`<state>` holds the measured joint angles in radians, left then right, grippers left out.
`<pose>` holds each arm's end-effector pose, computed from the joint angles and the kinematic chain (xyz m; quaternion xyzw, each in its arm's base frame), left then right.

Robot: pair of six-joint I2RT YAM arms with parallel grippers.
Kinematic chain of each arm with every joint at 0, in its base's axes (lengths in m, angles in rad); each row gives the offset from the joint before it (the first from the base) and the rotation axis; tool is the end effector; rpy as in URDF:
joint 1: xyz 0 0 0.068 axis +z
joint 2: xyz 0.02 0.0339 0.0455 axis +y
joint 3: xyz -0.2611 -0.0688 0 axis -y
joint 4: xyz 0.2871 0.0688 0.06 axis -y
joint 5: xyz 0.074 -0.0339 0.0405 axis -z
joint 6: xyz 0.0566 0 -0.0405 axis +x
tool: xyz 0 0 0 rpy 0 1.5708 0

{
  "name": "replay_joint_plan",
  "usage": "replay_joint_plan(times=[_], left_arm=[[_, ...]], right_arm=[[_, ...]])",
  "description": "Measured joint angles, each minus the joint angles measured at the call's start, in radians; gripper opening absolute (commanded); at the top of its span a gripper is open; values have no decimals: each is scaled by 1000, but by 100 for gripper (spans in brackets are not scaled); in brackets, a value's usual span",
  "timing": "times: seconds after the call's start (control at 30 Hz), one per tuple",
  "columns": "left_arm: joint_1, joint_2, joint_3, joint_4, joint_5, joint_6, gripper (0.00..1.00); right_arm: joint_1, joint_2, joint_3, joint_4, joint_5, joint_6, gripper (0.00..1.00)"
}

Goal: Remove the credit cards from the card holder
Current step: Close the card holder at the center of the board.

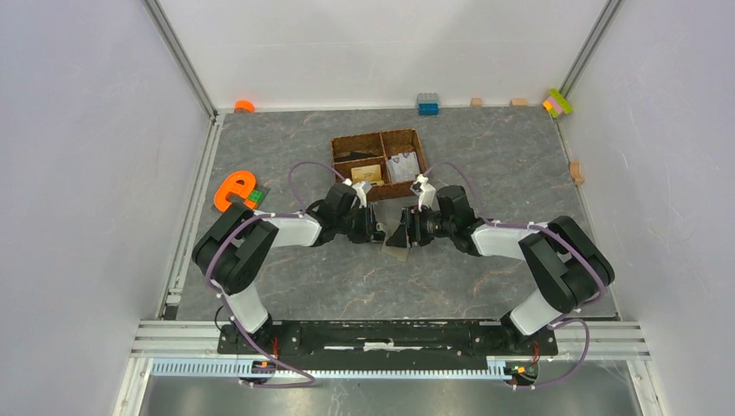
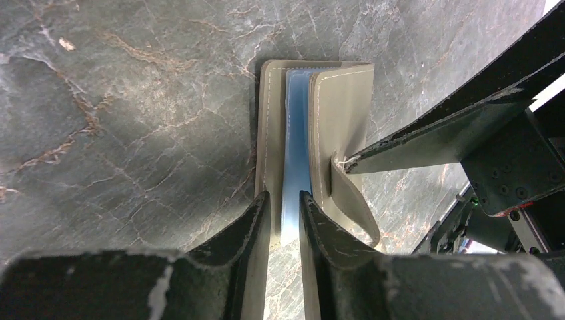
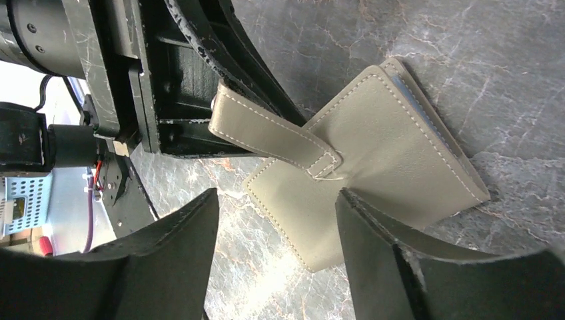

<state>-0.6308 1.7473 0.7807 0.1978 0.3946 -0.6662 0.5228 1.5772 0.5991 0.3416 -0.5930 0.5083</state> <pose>0.2852 -0.2352 0.0806 0.0605 0.9040 -0.3750 0.1961 0.2693 0.1917 0.0981 -0.1378 0.8529 0.4393 0.2461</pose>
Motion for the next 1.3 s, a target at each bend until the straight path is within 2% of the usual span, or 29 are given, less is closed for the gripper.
replay_joint_plan(times=[0.1,0.33,0.5,0.53,0.7,0.87,0.97,1.17,1.3], left_arm=[[0,0,0,0,0,0,29],[5,-84,-32,-47,-56,2,27],[19,-256,-91,-63,-125,10,24],[21,-295,-102,-63,-144,11,24],[21,-402,-138,-61,-199,14,24],[18,-409,-152,-54,-197,19,24],[5,-378,-151,-40,-178,35,24],[-36,-278,-114,-46,-145,58,24],[-61,-224,-73,-50,-126,68,24]], right_arm=[[1,8,6,-8,7,-8,68],[0,-11,2,-6,20,-18,47],[-2,-28,-10,8,27,-18,19],[-5,-28,-10,9,29,-14,16],[-8,11,-10,31,30,-6,11],[-8,90,-10,50,34,8,6],[-13,107,-5,63,33,15,0],[-14,111,3,67,35,20,0],[-15,56,-13,55,55,8,0]])
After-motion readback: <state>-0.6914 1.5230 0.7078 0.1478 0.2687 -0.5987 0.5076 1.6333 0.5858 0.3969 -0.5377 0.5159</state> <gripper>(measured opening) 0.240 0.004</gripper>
